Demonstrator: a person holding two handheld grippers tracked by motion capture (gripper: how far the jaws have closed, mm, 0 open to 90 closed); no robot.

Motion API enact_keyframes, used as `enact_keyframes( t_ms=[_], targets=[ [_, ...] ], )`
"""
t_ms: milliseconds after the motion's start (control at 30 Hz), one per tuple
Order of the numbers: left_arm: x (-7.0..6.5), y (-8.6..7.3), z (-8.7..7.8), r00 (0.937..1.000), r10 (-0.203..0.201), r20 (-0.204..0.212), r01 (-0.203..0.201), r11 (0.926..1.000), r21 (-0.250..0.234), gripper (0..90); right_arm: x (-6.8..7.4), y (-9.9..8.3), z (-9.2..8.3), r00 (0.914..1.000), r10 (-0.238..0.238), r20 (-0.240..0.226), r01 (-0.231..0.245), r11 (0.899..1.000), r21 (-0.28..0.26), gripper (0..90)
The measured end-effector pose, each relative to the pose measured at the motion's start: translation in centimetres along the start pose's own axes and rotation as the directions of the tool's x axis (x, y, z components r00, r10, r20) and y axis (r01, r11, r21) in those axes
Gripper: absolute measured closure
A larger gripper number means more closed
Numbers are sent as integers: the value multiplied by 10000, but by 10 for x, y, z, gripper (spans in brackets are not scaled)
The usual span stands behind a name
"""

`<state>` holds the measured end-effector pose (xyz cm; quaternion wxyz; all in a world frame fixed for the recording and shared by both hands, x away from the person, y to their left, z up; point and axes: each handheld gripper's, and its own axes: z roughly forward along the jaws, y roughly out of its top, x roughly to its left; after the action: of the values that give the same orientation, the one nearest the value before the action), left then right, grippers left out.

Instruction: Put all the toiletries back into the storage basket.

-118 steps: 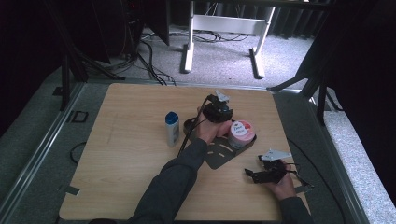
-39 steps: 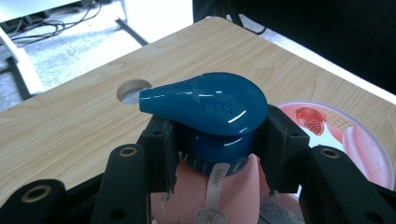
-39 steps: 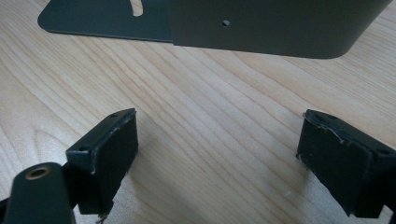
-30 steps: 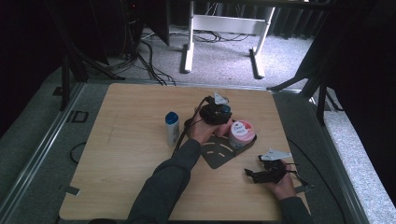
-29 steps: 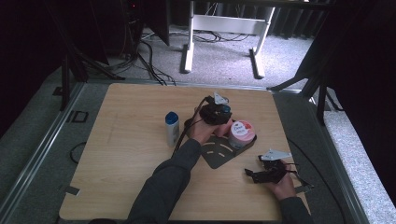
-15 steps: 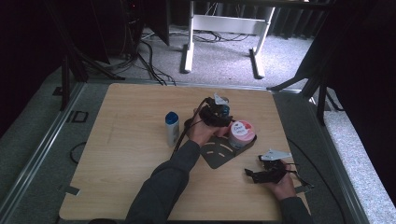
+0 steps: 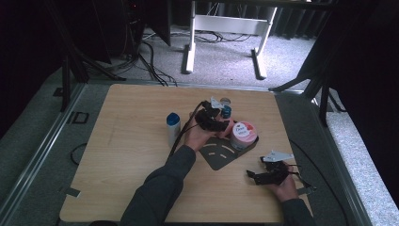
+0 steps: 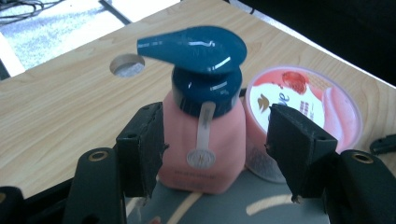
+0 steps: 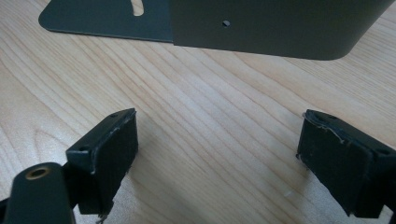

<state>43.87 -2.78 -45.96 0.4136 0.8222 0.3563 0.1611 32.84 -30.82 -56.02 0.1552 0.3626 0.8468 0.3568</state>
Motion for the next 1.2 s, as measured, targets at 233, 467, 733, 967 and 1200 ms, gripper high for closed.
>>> enact_keyframes(
  t_ms=[233,467,733,967,1200],
  targets=[
    [0,-3,-14,9999,126,-53,-127,9999,-76,378,0,0,0,10000,-5,-1,5,10000,3,120],
    [3,-2,-26,9995,278,-139,-278,9996,-54,379,0,0,0,10000,-9,3,9,10000,7,120],
    [8,0,-41,9990,338,-282,-341,9994,-102,377,0,0,0,10000,-5,0,5,10000,1,120],
    [14,1,-53,9981,331,-519,-342,9992,-216,369,0,0,0,10000,-2,0,2,10000,2,120],
    [21,3,-66,9970,322,-709,-346,9989,-325,364,0,0,0,10000,1,0,-1,10000,-1,120]
  ],
)
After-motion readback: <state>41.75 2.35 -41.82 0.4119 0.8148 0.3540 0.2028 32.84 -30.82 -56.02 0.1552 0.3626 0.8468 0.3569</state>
